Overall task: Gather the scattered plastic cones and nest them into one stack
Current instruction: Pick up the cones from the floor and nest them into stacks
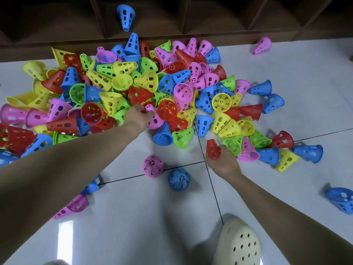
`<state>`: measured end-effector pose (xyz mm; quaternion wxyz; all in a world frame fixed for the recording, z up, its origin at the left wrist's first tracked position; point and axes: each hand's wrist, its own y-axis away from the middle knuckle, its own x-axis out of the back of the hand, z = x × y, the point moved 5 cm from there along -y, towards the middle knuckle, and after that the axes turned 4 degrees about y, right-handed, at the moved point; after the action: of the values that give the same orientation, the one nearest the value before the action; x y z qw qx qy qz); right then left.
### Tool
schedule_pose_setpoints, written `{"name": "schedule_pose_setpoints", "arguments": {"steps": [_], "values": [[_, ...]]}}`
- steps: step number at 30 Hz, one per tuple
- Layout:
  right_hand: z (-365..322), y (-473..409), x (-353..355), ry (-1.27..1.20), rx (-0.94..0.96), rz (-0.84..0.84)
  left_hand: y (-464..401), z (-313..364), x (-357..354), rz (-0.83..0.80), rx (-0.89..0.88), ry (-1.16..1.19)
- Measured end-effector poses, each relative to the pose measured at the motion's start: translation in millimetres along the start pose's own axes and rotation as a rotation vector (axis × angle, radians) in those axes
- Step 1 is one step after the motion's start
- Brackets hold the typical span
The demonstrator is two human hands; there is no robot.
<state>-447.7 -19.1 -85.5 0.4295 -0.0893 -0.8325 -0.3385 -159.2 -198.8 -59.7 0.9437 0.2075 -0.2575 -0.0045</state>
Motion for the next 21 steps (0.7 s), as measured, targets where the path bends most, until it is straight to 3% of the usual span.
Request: {"name": "schedule_pose_setpoints", "arguments": {"steps": [6,11,17,21], "values": [[4.1,19.6,4.7,-0.265,0.046,0.030,-0.7,-1.2,4.8,0.012,0.037,-0.006],[-11.8,45.6,9.9,-0.457,0.118,0.007,9.2,4.0,10.6,-0.020,-0.085,-0.060],[-29.3,79.2,2.0,-0.508,0.232,-0.052,20.6,10.4,15.9,-0.077,-0.264,-0.189],[-35.1,96.9,-11.1,-0.510,0.305,-0.109,21.4,-1.1,6.3,-0.166,-0.220,-0.234]]}}
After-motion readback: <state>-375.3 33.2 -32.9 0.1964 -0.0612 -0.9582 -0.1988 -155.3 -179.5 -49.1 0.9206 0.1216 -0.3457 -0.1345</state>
